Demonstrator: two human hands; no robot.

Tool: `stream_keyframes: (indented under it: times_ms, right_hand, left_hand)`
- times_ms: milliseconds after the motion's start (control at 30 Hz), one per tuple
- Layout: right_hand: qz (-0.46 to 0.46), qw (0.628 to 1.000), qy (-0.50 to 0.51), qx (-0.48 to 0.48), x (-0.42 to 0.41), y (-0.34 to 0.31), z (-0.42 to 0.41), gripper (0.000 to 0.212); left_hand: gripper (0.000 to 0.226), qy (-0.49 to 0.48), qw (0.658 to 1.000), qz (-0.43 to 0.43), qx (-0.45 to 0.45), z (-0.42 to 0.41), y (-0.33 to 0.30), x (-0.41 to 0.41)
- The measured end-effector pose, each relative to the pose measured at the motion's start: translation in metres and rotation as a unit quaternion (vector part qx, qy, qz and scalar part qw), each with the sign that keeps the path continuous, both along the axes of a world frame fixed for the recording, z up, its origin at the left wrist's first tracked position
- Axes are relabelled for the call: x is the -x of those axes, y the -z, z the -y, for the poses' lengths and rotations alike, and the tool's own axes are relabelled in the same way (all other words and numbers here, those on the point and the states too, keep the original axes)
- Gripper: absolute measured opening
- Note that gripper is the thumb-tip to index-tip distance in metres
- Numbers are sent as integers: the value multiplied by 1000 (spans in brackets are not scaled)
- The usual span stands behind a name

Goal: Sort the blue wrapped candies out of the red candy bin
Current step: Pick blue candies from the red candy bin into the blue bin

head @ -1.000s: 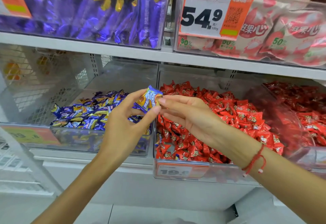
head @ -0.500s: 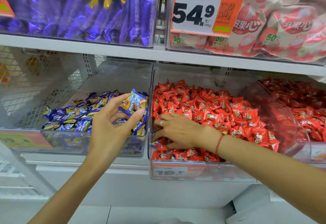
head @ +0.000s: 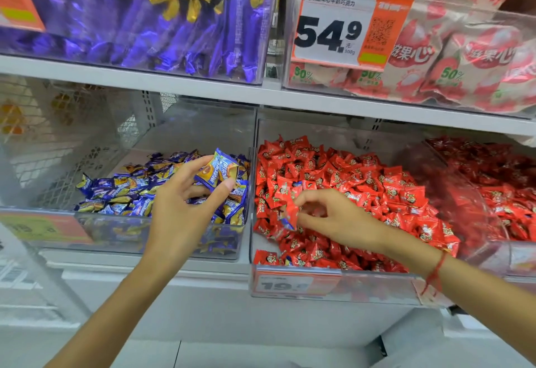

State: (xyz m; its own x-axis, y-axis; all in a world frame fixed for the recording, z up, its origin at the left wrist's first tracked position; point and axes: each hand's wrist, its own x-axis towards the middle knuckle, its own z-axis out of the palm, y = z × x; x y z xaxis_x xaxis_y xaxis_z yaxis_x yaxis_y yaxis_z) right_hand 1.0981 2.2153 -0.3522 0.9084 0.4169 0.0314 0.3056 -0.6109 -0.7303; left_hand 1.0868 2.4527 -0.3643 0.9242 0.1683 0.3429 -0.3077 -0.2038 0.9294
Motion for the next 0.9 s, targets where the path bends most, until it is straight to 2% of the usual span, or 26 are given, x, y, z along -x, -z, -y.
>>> stream_keyframes:
  times_ms: [133, 267, 367, 467, 567, 633, 733, 833, 900]
  right_hand:
    - [-47, 997, 58, 28, 7, -11, 4, 14]
    - [-3, 998, 61, 33, 6, -22, 5, 8]
    - [15, 996, 61, 63, 5, -26, 7, 16]
    - [-14, 997, 67, 33, 4, -30, 11, 26]
    - [14, 997, 78, 21, 2, -31, 16, 23]
    - [62, 992, 88, 73, 1, -27, 16, 25]
    - [80, 984, 53, 152, 1, -21, 10, 21]
    - [176, 909, -34, 377, -4, -14, 0, 45]
    - [183, 856, -76, 478, -5, -6, -5, 53]
  left_hand:
    - [38, 11, 1000, 11, -4, 3, -1, 1]
    - [37, 22, 1000, 15, -12, 2, -1, 3]
    - [46, 17, 1000, 8, -18, -1, 1, 3]
    - [51, 11, 1000, 3, -24, -2, 3, 3]
    - [47, 12, 999, 7, -41, -5, 5, 2]
    - [42, 17, 998, 7, -53, -6, 7, 1]
    - [37, 24, 998, 5, -58, -5, 10, 0]
    - [39, 23, 997, 7, -78, -5, 12, 0]
    - [39, 18, 997, 6, -77, -5, 13, -1]
